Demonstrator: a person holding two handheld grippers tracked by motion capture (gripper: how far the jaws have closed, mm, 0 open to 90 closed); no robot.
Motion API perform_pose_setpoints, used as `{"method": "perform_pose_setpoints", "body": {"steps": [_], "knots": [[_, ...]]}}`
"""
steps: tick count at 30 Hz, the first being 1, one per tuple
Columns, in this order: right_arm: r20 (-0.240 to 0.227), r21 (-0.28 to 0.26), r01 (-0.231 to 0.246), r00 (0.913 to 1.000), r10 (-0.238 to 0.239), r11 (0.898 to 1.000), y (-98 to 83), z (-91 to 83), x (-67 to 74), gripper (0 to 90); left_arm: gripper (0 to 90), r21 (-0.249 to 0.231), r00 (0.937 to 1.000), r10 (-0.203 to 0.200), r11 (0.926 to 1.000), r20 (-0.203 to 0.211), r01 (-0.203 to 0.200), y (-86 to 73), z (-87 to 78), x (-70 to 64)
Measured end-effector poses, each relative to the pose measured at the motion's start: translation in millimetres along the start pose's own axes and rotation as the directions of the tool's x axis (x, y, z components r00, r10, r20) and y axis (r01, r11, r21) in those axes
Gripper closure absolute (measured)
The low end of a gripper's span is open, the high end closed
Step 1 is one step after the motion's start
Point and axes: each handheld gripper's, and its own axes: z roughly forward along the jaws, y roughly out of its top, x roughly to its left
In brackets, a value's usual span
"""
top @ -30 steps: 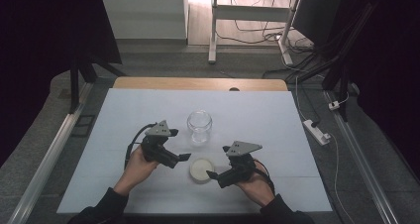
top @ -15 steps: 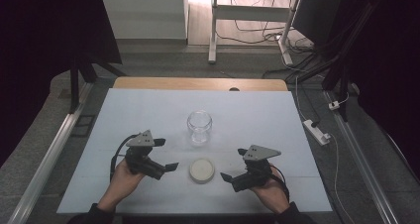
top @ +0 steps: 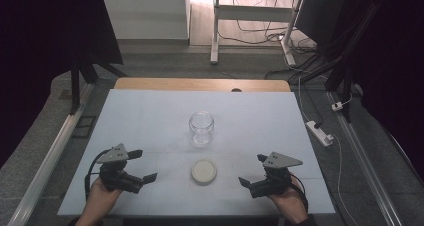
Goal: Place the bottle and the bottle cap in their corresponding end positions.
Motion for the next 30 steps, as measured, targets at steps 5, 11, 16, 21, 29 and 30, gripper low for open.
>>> {"method": "perform_pose_setpoints", "body": {"steps": [5, 11, 16, 21, 29, 30], "knots": [[0.050, 0.014, -0.020, 0.9985, 0.019, 1.000, -13.0, -11.8, -5.5, 0.0, 0.0, -0.001, 0.9988, -0.016, 0.9999, -0.046, 0.016, -14.9, -14.7, 0.8], [0.093, 0.016, -0.066, 0.9936, 0.064, 0.998, -26.5, -27.9, -13.4, 0.0, 0.0, 0.005, 0.9958, -0.033, 0.9994, -0.085, 0.034, -30.5, -27.8, -2.4], [0.118, 0.011, -0.099, 0.9883, 0.097, 0.995, -35.7, -39.5, -18.5, 0.0, 0.0, 0.016, 0.9910, -0.062, 0.9978, -0.118, 0.065, -44.6, -36.7, -0.6], [0.140, 0.005, -0.131, 0.9818, 0.129, 0.991, -44.0, -49.5, -22.9, 0.0, 0.0, 0.034, 0.9842, -0.086, 0.9952, -0.155, 0.092, -55.7, -43.9, 1.5], [0.152, -0.007, -0.175, 0.9729, 0.174, 0.984, -55.2, -62.9, -26.4, 0.0, 0.0, 0.054, 0.9733, -0.119, 0.9898, -0.196, 0.132, -70.7, -53.0, 3.1], [0.154, -0.006, -0.180, 0.9716, 0.179, 0.984, -55.9, -64.2, -26.4, 0.0, 0.0, 0.064, 0.9710, -0.119, 0.9888, -0.208, 0.135, -72.6, -54.1, 3.3]]}}
